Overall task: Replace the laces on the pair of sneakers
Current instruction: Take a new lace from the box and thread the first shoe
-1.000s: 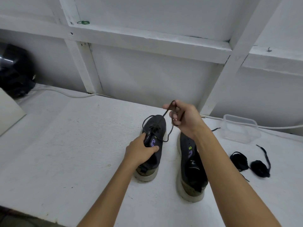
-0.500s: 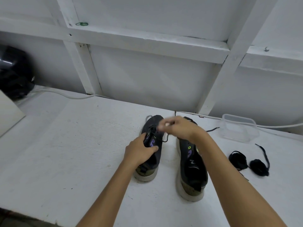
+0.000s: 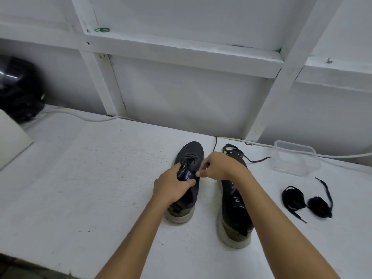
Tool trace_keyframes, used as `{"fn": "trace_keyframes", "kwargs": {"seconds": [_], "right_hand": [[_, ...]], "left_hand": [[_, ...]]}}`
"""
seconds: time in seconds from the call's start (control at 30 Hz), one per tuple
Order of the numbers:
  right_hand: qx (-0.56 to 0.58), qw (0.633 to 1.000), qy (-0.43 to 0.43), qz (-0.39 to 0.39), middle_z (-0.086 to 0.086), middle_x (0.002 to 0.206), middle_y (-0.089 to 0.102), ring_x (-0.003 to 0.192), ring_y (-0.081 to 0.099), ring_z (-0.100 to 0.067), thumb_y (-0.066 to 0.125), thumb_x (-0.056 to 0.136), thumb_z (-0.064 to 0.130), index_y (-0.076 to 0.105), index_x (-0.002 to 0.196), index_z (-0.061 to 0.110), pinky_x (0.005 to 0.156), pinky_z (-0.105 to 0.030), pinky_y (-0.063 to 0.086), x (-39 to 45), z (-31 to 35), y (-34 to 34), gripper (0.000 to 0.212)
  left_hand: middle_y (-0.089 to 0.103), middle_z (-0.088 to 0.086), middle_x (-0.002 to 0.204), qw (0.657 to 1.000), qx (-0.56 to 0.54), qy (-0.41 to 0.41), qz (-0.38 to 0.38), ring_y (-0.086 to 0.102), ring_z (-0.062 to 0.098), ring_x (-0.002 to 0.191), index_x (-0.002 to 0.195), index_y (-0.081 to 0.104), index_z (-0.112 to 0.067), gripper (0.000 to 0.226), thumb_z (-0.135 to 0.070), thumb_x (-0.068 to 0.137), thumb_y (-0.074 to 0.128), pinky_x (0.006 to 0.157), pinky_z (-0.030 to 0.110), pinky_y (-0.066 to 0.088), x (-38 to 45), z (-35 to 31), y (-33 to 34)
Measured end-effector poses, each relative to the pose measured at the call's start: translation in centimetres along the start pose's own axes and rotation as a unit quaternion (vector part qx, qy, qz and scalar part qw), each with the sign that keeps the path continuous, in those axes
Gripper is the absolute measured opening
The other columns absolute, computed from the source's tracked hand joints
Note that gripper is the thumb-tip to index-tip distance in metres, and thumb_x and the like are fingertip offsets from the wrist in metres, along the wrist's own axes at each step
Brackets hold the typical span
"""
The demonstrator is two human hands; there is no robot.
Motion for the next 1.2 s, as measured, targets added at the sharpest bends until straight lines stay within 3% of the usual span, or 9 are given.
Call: {"fn": "trace_keyframes", "kwargs": {"seconds": [0.2,0.43,0.57,0.67,0.77,0.87,1.0,1.1,1.2], "right_hand": [[0.321,0.931,-0.102,-0.138,0.009,0.065,0.059,0.056,0.046,-0.006,0.068,0.094,0.034,0.074,0.079,0.022,0.047,-0.016,0.035,-1.1,2.2,-4.1,0.02],[0.188,0.953,-0.118,-0.208,0.015,0.062,0.058,0.06,0.05,-0.005,0.064,0.097,0.035,0.072,0.085,0.029,0.063,-0.027,0.043,0.7,2.6,-3.9,0.015],[0.073,0.96,-0.147,-0.227,0.015,0.078,0.065,0.074,0.055,-0.008,0.065,0.096,0.032,0.073,0.09,0.031,0.071,-0.031,0.046,1.3,4.5,-5.3,0.01],[0.021,0.955,-0.183,-0.23,0.009,0.101,0.07,0.094,0.058,-0.013,0.069,0.093,0.037,0.076,0.094,0.03,0.078,-0.034,0.048,1.7,6.0,-5.8,0.01],[-0.019,0.952,-0.173,-0.254,0.0,0.14,0.06,0.138,0.042,-0.023,0.074,0.087,0.049,0.072,0.119,0.03,0.107,-0.043,0.04,2.1,5.5,-6.0,0.037],[0.015,0.946,-0.121,-0.301,-0.001,0.137,0.06,0.134,0.046,-0.024,0.069,0.091,0.048,0.067,0.124,0.026,0.105,-0.041,0.041,2.0,3.5,-5.9,0.039],[-0.023,0.985,0.0,-0.17,-0.001,0.095,0.07,0.092,0.064,-0.027,0.056,0.095,0.026,0.071,0.089,0.021,0.073,-0.031,0.048,2.6,0.3,-3.5,0.016],[-0.042,0.999,0.026,-0.019,0.007,0.091,0.071,0.093,0.065,-0.02,0.062,0.086,0.022,0.071,0.08,0.03,0.081,-0.031,0.054,2.6,-1.2,-0.5,0.014],[-0.056,0.998,0.015,0.012,0.01,0.096,0.069,0.099,0.064,-0.015,0.076,0.081,0.034,0.075,0.093,0.033,0.092,-0.033,0.054,2.8,-1.5,0.8,0.013]], "left_hand": [[0.063,-0.012,0.12,1.0,0.007,-0.002,0.002,0.059,0.021,0.113,0.137,0.045,-0.042,0.057,-0.047,0.085,0.068,0.089,0.03,0.043,0.2,0.0,0.1],[0.057,-0.005,0.13,1.0,-0.019,-0.007,-0.01,0.058,0.022,0.111,0.136,0.037,-0.027,0.072,-0.047,0.079,0.077,0.089,0.032,0.046,0.3,0.6,0.1],[0.036,-0.003,0.146,0.992,0.023,0.119,-0.04,0.045,0.022,0.13,0.125,0.044,-0.029,0.057,-0.041,0.08,0.078,0.098,0.036,0.045,0.9,-1.5,-0.3],[0.035,-0.004,0.154,0.981,0.026,0.184,-0.056,0.036,0.022,0.141,0.145,0.045,-0.026,0.065,-0.037,0.086,0.07,0.11,0.039,0.04,2.3,-2.9,-1.6],[0.035,0.004,0.157,0.99,0.0,0.094,-0.109,0.036,0.025,0.142,0.156,0.03,-0.016,0.074,-0.041,0.094,0.062,0.113,0.038,0.034,4.0,-1.2,-3.5],[0.036,0.01,0.155,0.99,-0.002,-0.026,-0.136,0.038,0.031,0.141,0.154,0.034,-0.014,0.072,-0.053,0.096,0.055,0.111,0.043,0.035,4.9,2.6,-4.5],[0.043,0.013,0.148,0.978,0.105,-0.14,-0.111,0.041,0.034,0.135,0.149,0.041,-0.01,0.069,-0.056,0.097,0.049,0.104,0.047,0.041,4.6,6.6,-4.6],[0.064,0.008,0.124,0.99,0.045,-0.067,-0.118,0.058,0.029,0.118,0.134,0.058,-0.013,0.047,-0.043,0.098,0.056,0.093,0.036,0.047,4.5,5.8,-4.0],[0.064,-0.005,0.09,0.992,-0.064,0.017,-0.11,0.064,0.017,0.091,0.103,0.063,-0.019,0.021,-0.039,0.096,0.062,0.069,0.023,0.044,3.5,2.8,-3.6]]}}
Point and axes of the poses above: each hand's wrist, its own x-axis towards the middle knuckle, its own y-axis out of the palm, z = x × y, the point moved 7 cm from there along x, towards the middle knuckle
